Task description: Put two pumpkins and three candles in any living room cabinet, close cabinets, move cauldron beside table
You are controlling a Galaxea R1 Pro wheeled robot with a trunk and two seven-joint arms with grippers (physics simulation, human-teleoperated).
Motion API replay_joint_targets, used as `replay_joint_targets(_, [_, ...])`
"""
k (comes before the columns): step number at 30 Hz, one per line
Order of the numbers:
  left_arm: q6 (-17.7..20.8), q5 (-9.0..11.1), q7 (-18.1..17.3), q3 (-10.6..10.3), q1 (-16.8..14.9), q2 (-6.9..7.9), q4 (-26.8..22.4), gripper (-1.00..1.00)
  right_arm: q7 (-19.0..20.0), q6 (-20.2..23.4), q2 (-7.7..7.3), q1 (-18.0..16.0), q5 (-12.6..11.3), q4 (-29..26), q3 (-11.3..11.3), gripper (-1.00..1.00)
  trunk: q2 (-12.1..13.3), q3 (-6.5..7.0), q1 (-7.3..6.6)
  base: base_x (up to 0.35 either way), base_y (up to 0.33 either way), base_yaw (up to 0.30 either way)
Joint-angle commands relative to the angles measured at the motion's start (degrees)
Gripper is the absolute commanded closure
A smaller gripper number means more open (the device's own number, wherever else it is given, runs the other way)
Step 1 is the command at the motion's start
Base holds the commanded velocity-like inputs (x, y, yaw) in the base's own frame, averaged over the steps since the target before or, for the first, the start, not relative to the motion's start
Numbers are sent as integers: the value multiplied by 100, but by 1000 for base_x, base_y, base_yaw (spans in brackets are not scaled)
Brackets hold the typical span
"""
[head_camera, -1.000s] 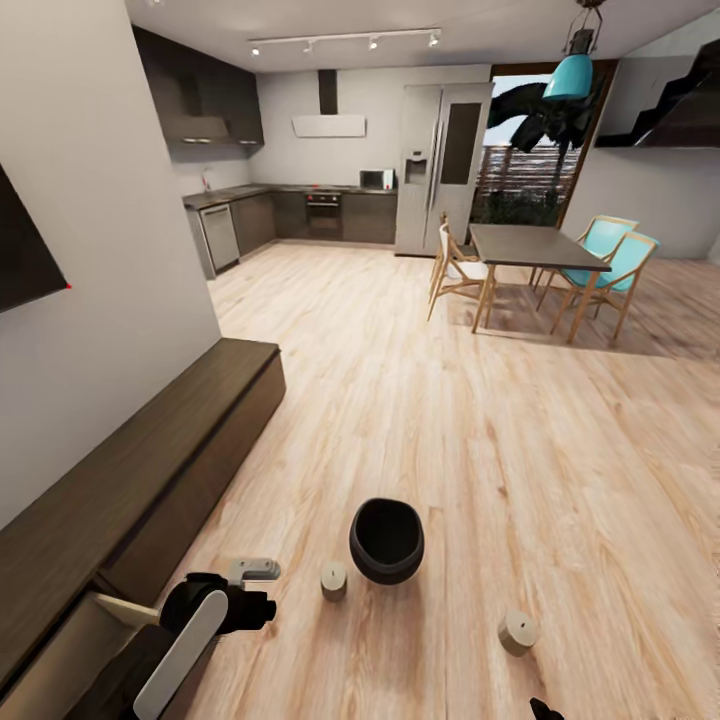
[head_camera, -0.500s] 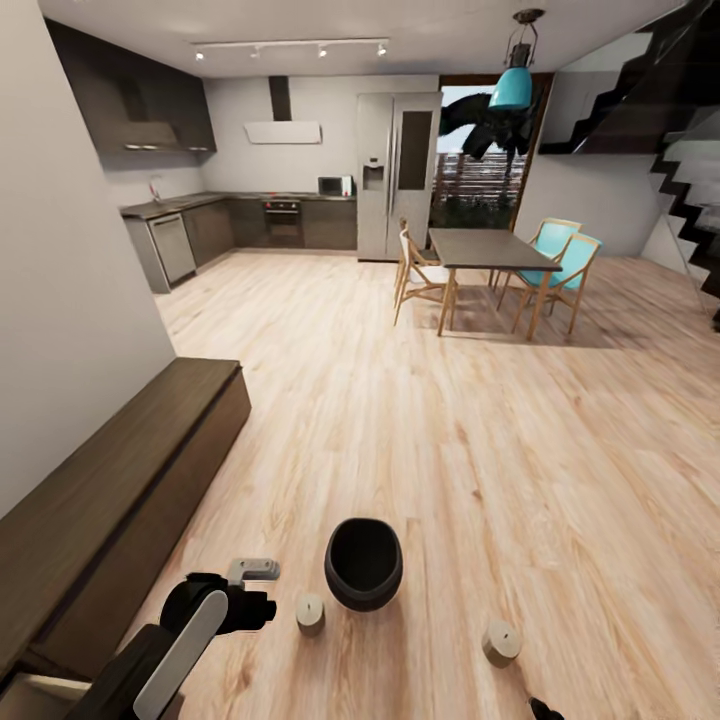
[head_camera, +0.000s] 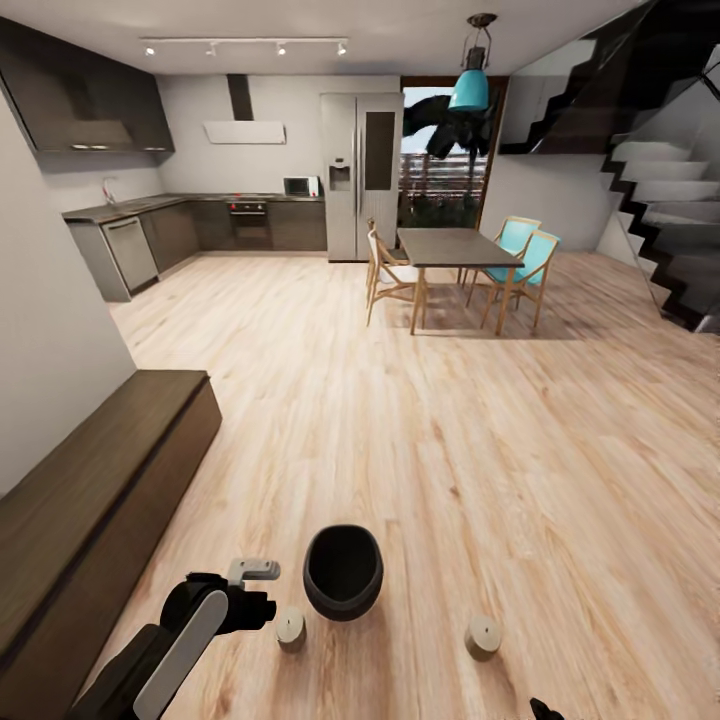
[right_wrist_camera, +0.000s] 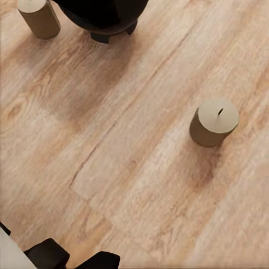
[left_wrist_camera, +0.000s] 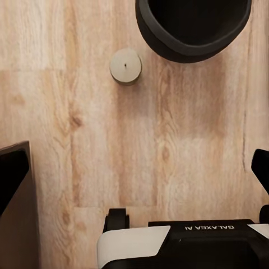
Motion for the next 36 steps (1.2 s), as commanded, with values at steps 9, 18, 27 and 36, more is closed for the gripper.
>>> replay_joint_targets(9, [5,57,68,-11,-4,6,-5,-100,31,-23,-2,-4,-58,-8,53,-100,-3,-5,1,227,53,-51])
replay_joint_targets(18, [5,57,68,-11,-4,6,-5,-100,22,-120,-2,-1,-62,-1,305,-100,-3,-5,1,246,1,14])
replay_joint_targets(27, [5,57,68,-11,-4,6,0,-100,22,-145,-2,-1,-67,0,331,-100,-3,-6,1,128,12,157])
replay_joint_targets(36, [5,57,68,-11,-4,6,3,-100,25,-139,-2,-6,-67,-1,333,-100,-3,-6,1,47,45,44])
